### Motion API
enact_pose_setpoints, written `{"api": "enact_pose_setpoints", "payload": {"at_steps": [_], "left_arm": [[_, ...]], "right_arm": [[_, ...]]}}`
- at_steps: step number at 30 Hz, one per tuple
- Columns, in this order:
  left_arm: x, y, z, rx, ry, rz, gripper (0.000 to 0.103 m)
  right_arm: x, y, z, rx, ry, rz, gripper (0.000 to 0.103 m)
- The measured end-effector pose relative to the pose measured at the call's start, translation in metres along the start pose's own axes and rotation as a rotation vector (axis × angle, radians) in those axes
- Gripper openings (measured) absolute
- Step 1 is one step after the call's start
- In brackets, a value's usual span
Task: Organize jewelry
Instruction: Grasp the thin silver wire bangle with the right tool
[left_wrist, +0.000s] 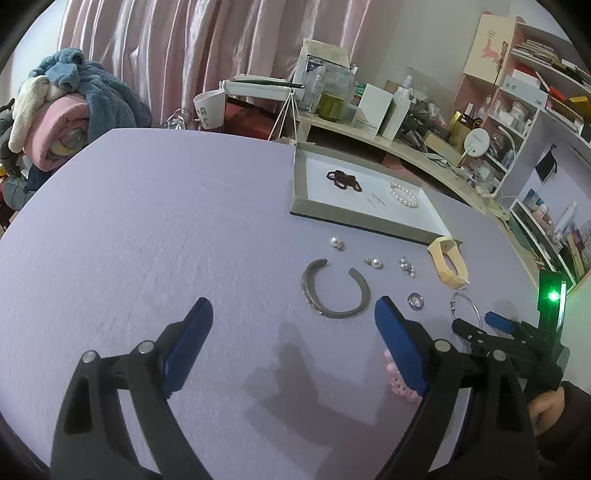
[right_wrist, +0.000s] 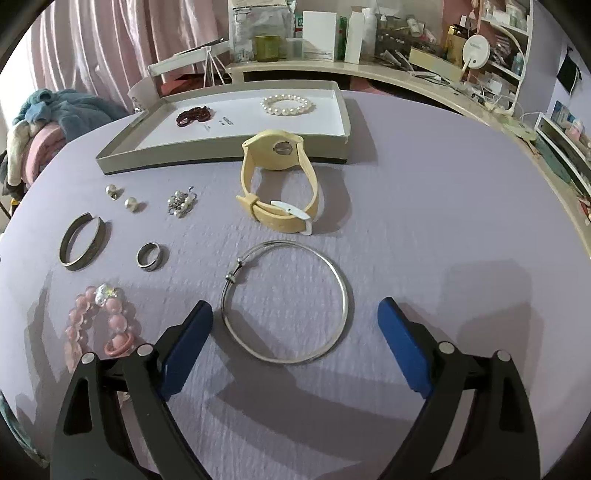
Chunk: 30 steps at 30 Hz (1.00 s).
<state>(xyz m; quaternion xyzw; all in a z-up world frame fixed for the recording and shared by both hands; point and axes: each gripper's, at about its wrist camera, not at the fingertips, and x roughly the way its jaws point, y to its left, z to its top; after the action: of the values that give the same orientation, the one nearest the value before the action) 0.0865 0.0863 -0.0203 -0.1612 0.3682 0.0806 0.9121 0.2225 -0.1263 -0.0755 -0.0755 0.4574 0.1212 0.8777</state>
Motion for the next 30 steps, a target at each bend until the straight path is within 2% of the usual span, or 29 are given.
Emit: {"api": "enact_pose_setpoints", "payload": {"at_steps": [13, 14, 15, 23, 30], "left_arm": [[0.009, -0.003, 0.001, 0.009, 0.024, -0.009, 0.089], [0.011, -0.003, 0.001, 0.010, 0.028, -0.011, 0.090], [0.013, -0.004, 0.002, 0.011, 0.032, -0.013, 0.090], [0.039, -0.018, 0.006, 0.064, 0.092, -0.043, 0.092], [0.061, -0.031, 0.010, 0.121, 0.124, -0.058, 0.094]], "right_arm": [[0.005, 0.001, 0.007, -0.006, -0.009, -0.005, 0.091], [0.003, 0.002, 0.007, -0.011, -0.018, 0.000, 0.084], [0.002, 0.004, 0.008, -0.020, -0.025, 0.007, 0.072], [-0.001, 0.007, 0.006, -0.013, -0.010, 0.011, 0.071], [-0.009, 0.000, 0.005, 0.044, -0.023, 0.031, 0.071]]}}
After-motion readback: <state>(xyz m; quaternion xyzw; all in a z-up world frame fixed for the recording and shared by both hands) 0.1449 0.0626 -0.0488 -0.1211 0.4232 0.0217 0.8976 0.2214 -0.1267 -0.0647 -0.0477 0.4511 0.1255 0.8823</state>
